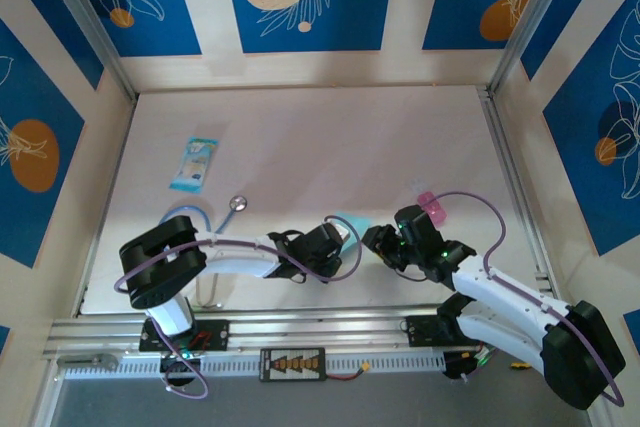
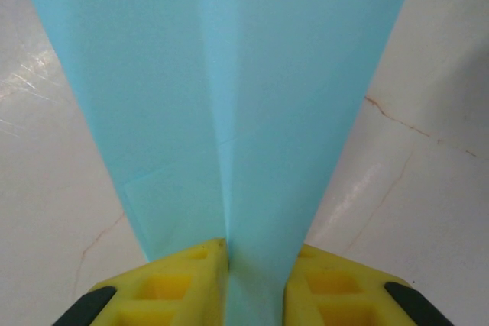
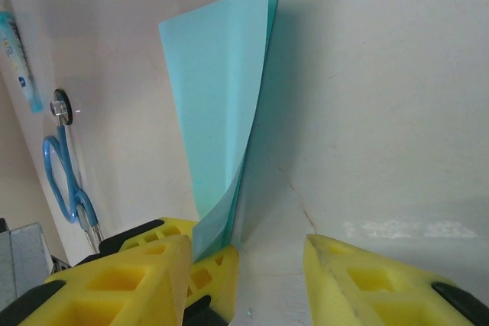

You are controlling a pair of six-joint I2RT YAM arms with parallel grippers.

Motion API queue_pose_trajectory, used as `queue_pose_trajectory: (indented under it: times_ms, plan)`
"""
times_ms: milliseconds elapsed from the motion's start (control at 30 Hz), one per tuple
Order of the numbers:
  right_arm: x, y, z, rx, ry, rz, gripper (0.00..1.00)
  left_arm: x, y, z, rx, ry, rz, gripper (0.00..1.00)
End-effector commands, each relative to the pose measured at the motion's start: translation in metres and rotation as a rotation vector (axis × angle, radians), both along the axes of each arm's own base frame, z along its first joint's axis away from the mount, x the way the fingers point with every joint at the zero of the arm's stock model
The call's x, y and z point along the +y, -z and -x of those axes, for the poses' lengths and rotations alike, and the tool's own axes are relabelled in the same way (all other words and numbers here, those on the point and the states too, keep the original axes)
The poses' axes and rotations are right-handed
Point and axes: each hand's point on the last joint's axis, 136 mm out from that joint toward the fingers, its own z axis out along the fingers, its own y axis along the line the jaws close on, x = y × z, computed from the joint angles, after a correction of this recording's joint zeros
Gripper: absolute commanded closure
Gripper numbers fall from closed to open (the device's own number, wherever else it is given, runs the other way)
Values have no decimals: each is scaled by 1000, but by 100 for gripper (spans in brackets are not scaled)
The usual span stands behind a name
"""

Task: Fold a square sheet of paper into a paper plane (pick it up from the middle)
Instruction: Perform the fifth fold on the wing at the bottom-center of the table.

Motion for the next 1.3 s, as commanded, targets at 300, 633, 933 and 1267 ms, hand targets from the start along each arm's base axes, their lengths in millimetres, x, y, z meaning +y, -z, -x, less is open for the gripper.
queue_pose_trajectory:
  times_ms: [300, 633, 933, 1267]
  plan:
    - [7, 10, 2, 36, -44, -7, 56, 7, 18, 10, 74, 8, -46, 89]
    - [24, 15, 1, 63, -126, -27, 68, 2, 19, 14, 102, 20, -31, 78]
    - [29, 18, 0, 83, -143, -24, 72, -1, 1, 13, 83, 27, 31, 74]
    - [30, 20, 1, 91, -145, -23, 73, -1, 4, 15, 93, 36, 34, 84]
